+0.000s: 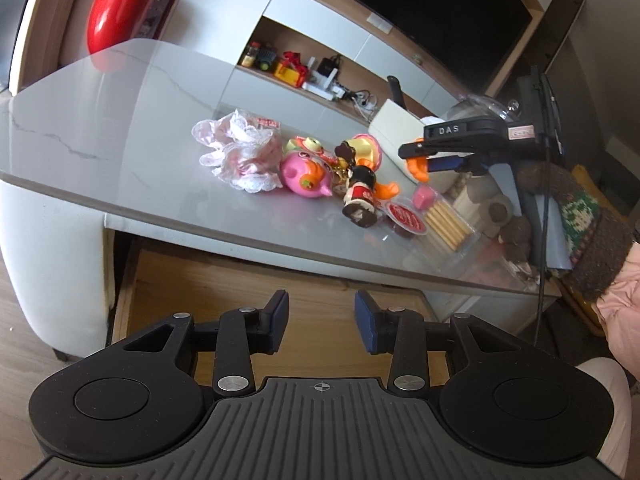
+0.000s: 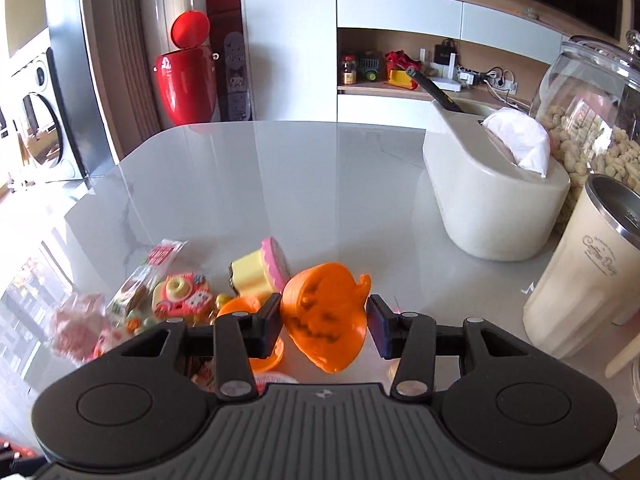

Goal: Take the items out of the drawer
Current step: 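Set the orange toy on the counter and open the right tool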

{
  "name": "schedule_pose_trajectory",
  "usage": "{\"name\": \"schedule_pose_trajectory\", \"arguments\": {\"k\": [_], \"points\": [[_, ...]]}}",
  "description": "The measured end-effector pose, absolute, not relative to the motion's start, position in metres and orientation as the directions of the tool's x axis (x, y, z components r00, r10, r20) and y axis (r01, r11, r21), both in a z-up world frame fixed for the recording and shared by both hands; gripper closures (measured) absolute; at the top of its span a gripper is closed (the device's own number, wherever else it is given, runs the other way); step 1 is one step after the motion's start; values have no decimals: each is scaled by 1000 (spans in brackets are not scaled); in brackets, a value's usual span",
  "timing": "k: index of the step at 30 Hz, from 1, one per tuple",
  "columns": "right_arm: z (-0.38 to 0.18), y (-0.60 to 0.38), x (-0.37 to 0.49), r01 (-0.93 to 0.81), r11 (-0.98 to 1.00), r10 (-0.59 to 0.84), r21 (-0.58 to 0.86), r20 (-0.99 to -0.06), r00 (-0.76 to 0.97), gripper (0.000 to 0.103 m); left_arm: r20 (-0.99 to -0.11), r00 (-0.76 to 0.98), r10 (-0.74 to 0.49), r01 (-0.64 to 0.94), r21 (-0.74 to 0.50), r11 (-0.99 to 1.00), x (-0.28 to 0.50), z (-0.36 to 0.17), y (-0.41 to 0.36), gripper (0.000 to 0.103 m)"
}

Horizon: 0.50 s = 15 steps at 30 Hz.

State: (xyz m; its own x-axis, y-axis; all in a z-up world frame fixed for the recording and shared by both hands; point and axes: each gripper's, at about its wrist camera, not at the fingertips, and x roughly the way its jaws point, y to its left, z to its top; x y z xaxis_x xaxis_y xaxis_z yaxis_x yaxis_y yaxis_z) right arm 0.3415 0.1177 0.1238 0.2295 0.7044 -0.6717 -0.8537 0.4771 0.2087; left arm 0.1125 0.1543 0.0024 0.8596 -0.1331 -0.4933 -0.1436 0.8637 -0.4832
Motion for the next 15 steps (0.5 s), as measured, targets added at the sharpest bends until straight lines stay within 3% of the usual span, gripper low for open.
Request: {"name": "schedule_pose_trajectory", "arguments": {"k": [2, 7, 15], "points": [[118, 126, 344, -840, 495, 693, 224, -684, 226, 48, -495, 858, -134, -144, -484, 863, 112, 1, 155, 63], [118, 112, 348, -794, 502, 724, 344, -668, 169, 44, -516, 850, -104, -177, -466, 867, 115, -4, 157, 63], [150, 32, 321, -848, 442, 769, 292, -610, 191, 31, -514, 857, 35, -268, -387, 882, 96, -2, 163, 63]]}}
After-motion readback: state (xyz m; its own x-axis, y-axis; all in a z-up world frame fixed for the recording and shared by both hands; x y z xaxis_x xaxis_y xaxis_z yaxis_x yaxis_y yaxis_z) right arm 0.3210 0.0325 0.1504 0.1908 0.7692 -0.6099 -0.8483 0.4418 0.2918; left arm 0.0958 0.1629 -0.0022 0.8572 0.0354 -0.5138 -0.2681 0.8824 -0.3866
